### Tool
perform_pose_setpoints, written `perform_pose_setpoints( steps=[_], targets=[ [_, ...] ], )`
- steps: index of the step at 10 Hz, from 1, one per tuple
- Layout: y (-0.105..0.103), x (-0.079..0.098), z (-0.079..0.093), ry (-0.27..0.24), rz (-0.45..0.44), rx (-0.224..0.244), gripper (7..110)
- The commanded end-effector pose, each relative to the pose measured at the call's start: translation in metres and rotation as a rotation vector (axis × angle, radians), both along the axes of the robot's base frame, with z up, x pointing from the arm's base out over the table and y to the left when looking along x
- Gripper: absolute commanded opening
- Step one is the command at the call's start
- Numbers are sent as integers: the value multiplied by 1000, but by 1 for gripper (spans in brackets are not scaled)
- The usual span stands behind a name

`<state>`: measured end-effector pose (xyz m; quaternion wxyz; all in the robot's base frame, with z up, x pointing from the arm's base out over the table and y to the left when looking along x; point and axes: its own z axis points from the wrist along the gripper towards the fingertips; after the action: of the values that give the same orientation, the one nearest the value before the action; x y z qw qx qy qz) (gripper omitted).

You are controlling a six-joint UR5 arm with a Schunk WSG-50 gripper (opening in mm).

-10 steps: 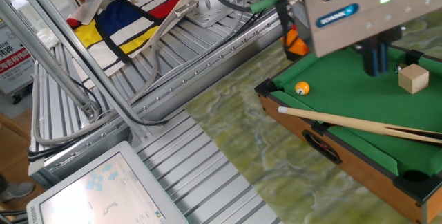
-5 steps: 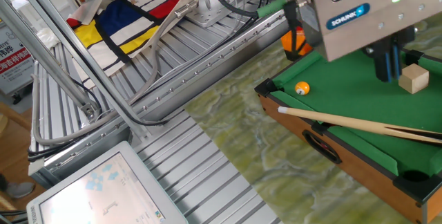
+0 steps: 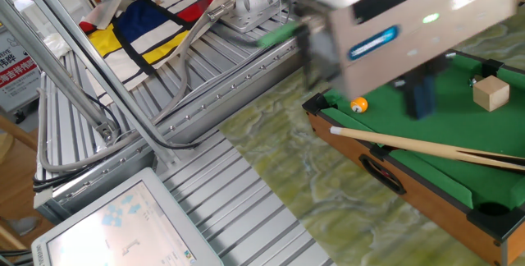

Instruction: Hit the pool ball

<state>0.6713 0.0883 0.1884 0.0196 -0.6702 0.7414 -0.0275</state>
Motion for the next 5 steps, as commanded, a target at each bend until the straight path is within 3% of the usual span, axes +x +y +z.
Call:
perform_pose_setpoints(
  steps=[1,3,4,5],
  targets=[
    [-8,32,-12,-63,152,-29,7],
    [10,24,-34,-129,179,19,7],
    [19,8,-44,-133,168,51,7],
    [20,-3,-49,-137,166,50,7]
  ],
)
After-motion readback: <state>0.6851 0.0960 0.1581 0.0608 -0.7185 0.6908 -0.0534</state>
